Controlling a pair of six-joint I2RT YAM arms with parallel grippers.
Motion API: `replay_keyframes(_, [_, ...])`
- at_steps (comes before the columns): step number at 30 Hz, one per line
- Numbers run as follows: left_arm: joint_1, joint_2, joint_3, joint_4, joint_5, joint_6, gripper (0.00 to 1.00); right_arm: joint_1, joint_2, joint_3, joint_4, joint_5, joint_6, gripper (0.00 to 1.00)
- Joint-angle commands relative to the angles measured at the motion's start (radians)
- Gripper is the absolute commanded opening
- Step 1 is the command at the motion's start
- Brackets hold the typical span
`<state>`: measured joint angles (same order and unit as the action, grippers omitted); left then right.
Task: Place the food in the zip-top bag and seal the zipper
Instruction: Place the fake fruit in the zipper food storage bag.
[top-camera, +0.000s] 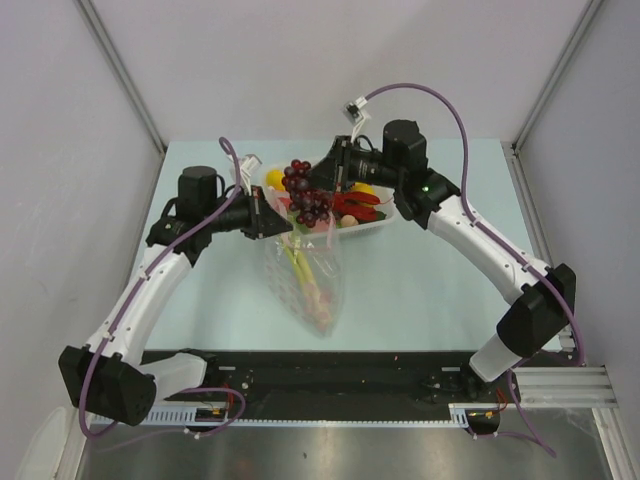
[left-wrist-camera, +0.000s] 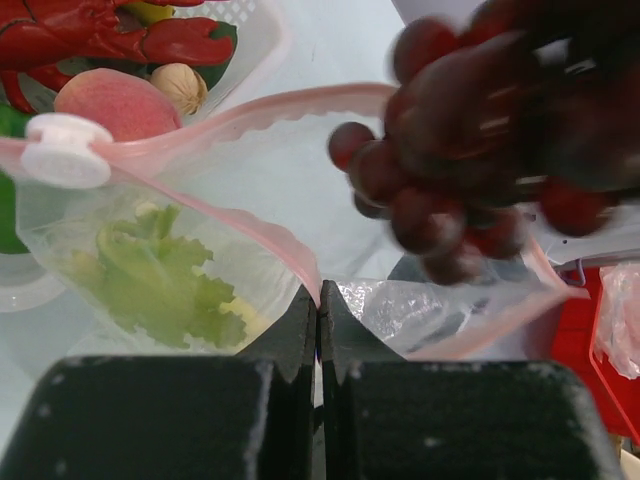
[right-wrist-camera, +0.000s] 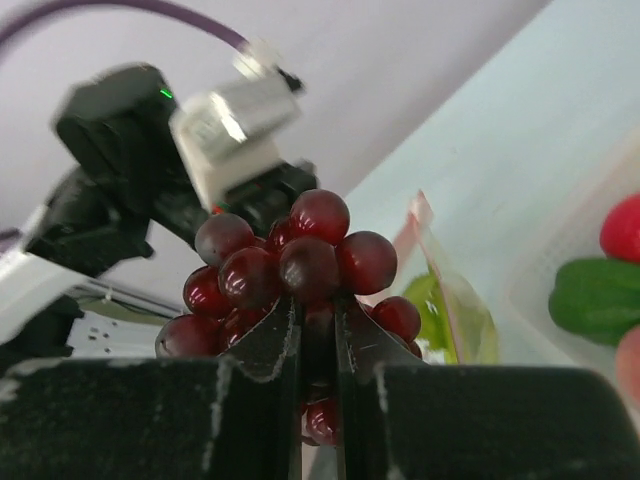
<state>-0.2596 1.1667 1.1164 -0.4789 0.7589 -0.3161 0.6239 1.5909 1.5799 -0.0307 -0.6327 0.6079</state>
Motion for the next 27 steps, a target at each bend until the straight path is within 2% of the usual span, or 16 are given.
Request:
replay_keyframes(1, [-0.006,-0.052,0.043,0.034,0.019,-0.026,0.0,-0.01,-0.051,-0.043,-0.04,-0.036,-0.066,0.0])
replay_keyframes(5, [-0.004,-0.067,0.054,0.014,0.051,-0.002,0.0,0.014,-0.037,-0.023,-0.2,-0.027,-0.232,0.0])
replay_keyframes(9, [-0.006,-0.091,0.072,-0.015,0.106,0.031,0.0,0.048,0.003,0.084,-0.369,-0.012,-0.422,0.01])
replay_keyframes(12, [-0.006,-0.107,0.089,-0.043,0.126,0.069,0.0,0.079,-0.005,0.104,-0.472,-0.007,-0.537,0.08])
replay_keyframes(14, [-0.004,-0.11,0.097,-0.064,0.123,0.095,0.0,0.12,-0.035,0.094,-0.52,0.02,-0.65,0.21])
replay_keyframes(15, [-0.004,-0.11,0.105,-0.072,0.128,0.106,0.0,0.128,-0.045,0.091,-0.531,0.016,-0.674,0.32])
replay_keyframes(16, [-0.006,-0.105,0.106,-0.088,0.128,0.113,0.0,0.129,-0.06,0.088,-0.541,0.013,-0.7,0.53])
replay_keyframes(18, [-0.004,-0.107,0.106,-0.099,0.126,0.127,0.0,0.12,-0.063,0.092,-0.54,0.021,-0.697,0.7])
replay_keyframes(21, [-0.004,-0.107,0.103,-0.113,0.125,0.143,0.0,0.059,-0.045,0.138,-0.512,-0.016,-0.642,0.86])
replay_keyframes(27, [0.0,-0.104,0.102,-0.127,0.108,0.161,0.0,-0.139,0.049,0.222,-0.367,-0.042,-0.545,0.95])
